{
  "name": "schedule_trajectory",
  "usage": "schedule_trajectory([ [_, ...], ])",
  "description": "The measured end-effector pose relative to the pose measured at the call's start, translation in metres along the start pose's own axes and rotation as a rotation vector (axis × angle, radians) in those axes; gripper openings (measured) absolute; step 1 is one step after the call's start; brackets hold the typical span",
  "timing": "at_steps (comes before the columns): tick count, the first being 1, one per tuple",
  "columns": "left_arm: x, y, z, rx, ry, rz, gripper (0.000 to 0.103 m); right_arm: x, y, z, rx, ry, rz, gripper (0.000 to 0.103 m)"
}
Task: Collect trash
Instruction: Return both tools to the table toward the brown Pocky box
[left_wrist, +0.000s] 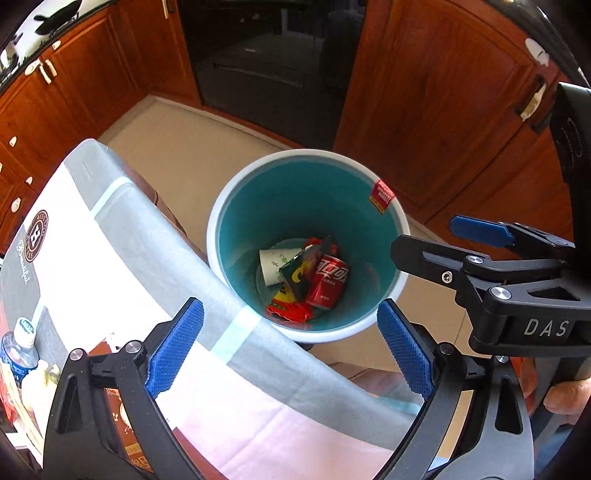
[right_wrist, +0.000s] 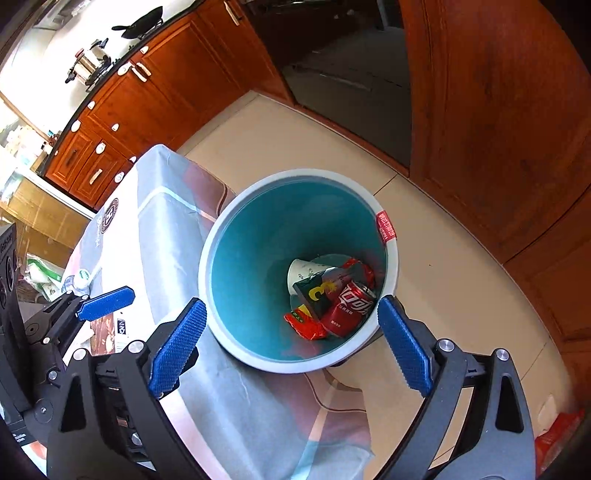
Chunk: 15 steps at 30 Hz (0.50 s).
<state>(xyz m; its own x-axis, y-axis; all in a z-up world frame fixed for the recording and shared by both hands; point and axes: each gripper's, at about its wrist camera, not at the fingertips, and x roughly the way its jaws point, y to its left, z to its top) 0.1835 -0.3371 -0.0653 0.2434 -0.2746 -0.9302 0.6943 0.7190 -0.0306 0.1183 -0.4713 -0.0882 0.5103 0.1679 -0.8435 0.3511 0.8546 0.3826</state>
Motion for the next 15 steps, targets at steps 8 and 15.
schedule_trajectory([
  [8,-0.033,0.016,-0.039,-0.05,-0.049,0.0,0.098,-0.017,0.035,-0.014,-0.062,-0.006,0.017,0.09],
  [15,-0.064,0.047,-0.084,-0.105,-0.086,0.026,0.098,-0.018,0.085,-0.035,-0.17,0.026,0.045,0.093],
])
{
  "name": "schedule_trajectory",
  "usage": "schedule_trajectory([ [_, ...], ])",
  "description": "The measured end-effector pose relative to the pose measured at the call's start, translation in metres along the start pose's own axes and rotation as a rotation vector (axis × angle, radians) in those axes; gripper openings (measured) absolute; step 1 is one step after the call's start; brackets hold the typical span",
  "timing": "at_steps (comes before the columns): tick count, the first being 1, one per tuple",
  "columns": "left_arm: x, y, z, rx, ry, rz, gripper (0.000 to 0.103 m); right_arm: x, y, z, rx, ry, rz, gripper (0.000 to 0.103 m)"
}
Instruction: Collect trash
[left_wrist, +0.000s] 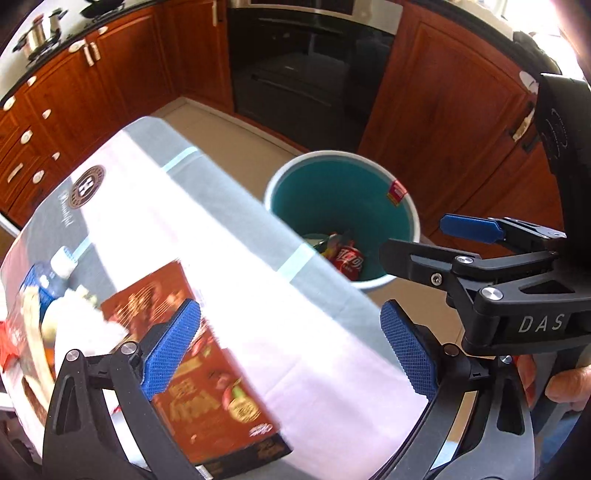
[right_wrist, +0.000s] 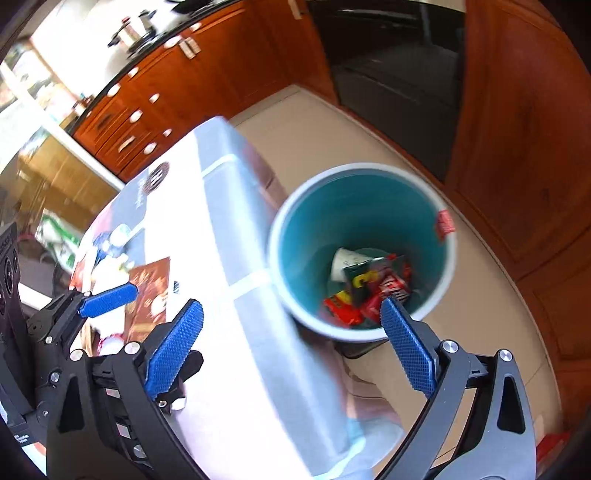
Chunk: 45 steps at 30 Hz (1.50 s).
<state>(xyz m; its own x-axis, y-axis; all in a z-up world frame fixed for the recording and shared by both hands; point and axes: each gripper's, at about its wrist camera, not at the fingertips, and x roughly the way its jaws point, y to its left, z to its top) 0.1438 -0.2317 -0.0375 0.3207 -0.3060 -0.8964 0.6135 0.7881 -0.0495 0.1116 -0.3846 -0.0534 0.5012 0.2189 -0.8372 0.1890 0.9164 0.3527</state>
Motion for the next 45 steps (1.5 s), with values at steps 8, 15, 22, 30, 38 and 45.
schedule_trajectory([
  [8,-0.022,0.062,-0.066,-0.079,-0.01,0.046,0.098,0.018,0.059,-0.023,-0.114,0.072,0.026,0.093],
  [15,-0.03,0.086,-0.112,-0.111,0.02,0.013,0.098,0.044,0.087,-0.043,-0.166,0.151,0.046,0.093],
  [22,-0.03,0.073,-0.147,-0.027,0.058,0.021,0.098,0.061,0.099,-0.055,-0.172,0.207,0.083,0.093],
  [30,-0.01,0.062,-0.145,-0.004,0.07,0.035,0.098,0.077,0.112,-0.061,-0.174,0.247,0.119,0.093],
  [38,0.0,0.046,-0.143,0.063,0.065,0.108,0.082,0.081,0.114,-0.064,-0.174,0.252,0.146,0.093],
  [45,-0.005,0.046,-0.142,0.032,0.029,0.042,0.012,0.079,0.11,-0.063,-0.154,0.248,0.177,0.093],
])
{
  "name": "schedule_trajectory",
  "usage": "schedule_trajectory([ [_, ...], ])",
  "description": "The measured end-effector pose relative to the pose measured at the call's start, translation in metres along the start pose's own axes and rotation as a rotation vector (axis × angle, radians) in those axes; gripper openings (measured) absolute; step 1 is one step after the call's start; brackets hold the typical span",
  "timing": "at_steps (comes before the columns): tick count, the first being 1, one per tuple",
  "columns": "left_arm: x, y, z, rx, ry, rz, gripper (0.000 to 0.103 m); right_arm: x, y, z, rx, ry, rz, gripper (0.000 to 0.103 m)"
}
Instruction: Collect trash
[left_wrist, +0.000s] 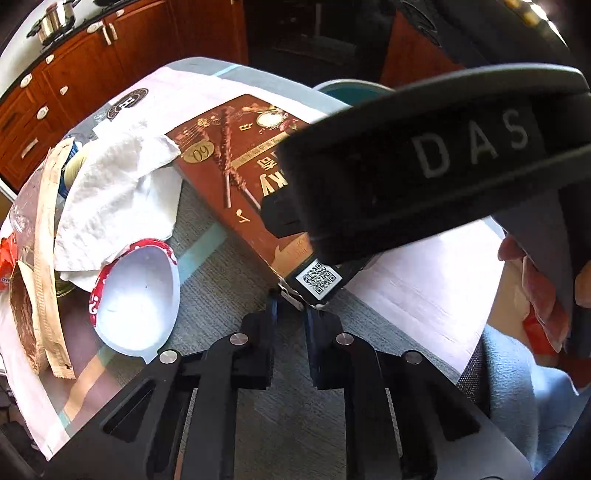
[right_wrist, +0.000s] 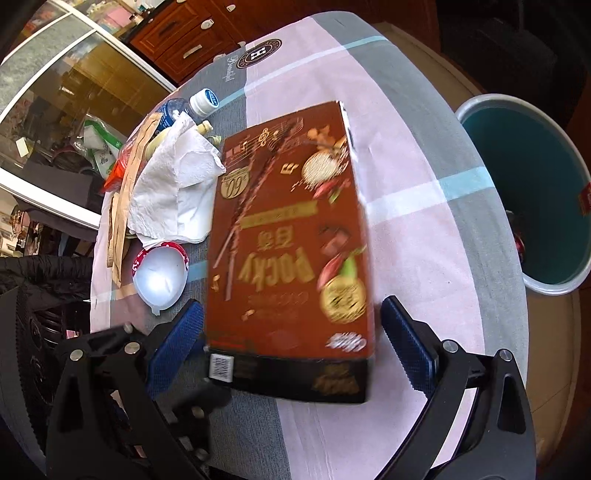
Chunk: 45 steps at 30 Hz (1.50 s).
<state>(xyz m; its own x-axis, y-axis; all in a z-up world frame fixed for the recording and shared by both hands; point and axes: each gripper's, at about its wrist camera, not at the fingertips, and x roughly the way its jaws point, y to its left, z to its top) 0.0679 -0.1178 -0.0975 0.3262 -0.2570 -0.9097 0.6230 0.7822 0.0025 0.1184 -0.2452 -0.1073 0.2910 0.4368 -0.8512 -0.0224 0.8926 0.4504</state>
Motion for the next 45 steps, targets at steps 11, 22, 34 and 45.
schedule_trajectory([
  [11,-0.001,0.019,-0.001,-0.082,0.018,-0.092,0.012,-0.011,0.0,0.002,0.032,-0.027,0.101,0.093],
  [22,0.004,0.016,0.012,-0.093,0.01,-0.137,0.013,-0.016,0.012,0.008,0.016,-0.02,0.145,0.058],
  [34,-0.031,0.061,0.023,-0.177,-0.034,-0.068,0.056,-0.01,-0.011,0.019,0.044,-0.036,0.091,0.059],
  [45,0.003,0.084,0.058,-0.18,0.04,-0.034,0.072,-0.001,-0.02,0.03,0.076,-0.046,0.127,0.064],
])
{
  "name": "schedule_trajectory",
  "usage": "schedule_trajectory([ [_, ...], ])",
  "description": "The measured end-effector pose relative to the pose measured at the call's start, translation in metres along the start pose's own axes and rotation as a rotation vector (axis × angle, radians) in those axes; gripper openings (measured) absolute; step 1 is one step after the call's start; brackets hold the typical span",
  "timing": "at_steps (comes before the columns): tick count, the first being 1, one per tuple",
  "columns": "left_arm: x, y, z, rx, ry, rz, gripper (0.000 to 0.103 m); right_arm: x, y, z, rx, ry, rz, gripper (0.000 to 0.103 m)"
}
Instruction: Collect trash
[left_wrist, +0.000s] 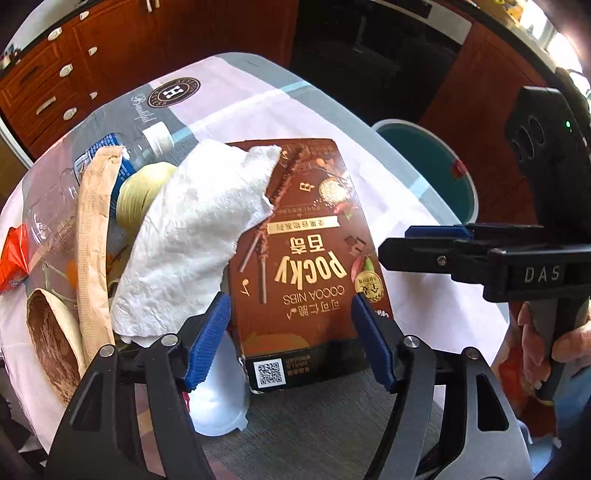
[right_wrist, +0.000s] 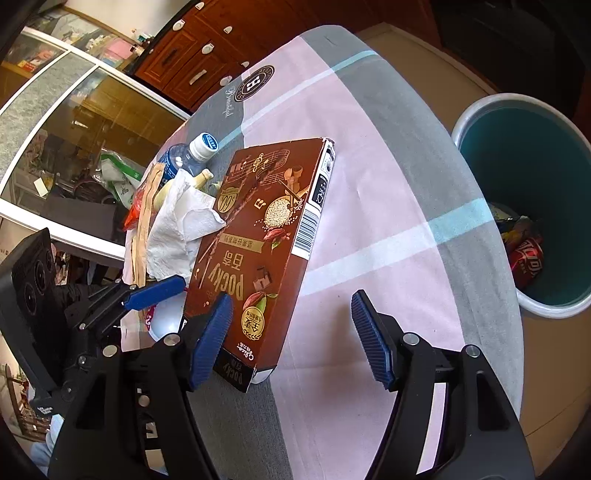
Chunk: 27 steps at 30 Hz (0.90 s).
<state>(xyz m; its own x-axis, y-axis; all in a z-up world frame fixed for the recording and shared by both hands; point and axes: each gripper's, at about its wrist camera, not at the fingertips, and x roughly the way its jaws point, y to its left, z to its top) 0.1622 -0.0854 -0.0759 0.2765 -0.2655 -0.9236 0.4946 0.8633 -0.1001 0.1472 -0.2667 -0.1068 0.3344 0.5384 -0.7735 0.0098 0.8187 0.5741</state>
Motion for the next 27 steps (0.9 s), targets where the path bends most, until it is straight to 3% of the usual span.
schedule_trajectory([
  [4,0.014,0.001,0.009,0.007,0.045,0.027,0.08,0.006,-0.005,0.005,0.025,0.001,0.022,0.064],
  [7,0.025,0.002,0.011,-0.02,0.079,-0.043,0.089,0.006,-0.008,0.006,0.031,-0.003,0.043,0.064],
  [14,0.037,-0.03,0.011,0.026,0.11,-0.144,0.092,0.004,-0.017,0.008,0.045,-0.006,0.082,0.064],
  [22,0.04,-0.061,0.006,0.096,0.138,-0.145,0.099,-0.007,-0.028,0.004,0.072,-0.017,0.078,0.073],
  [27,0.036,-0.062,0.007,0.062,0.115,-0.147,0.099,-0.022,-0.02,0.002,0.053,-0.031,0.099,0.073],
])
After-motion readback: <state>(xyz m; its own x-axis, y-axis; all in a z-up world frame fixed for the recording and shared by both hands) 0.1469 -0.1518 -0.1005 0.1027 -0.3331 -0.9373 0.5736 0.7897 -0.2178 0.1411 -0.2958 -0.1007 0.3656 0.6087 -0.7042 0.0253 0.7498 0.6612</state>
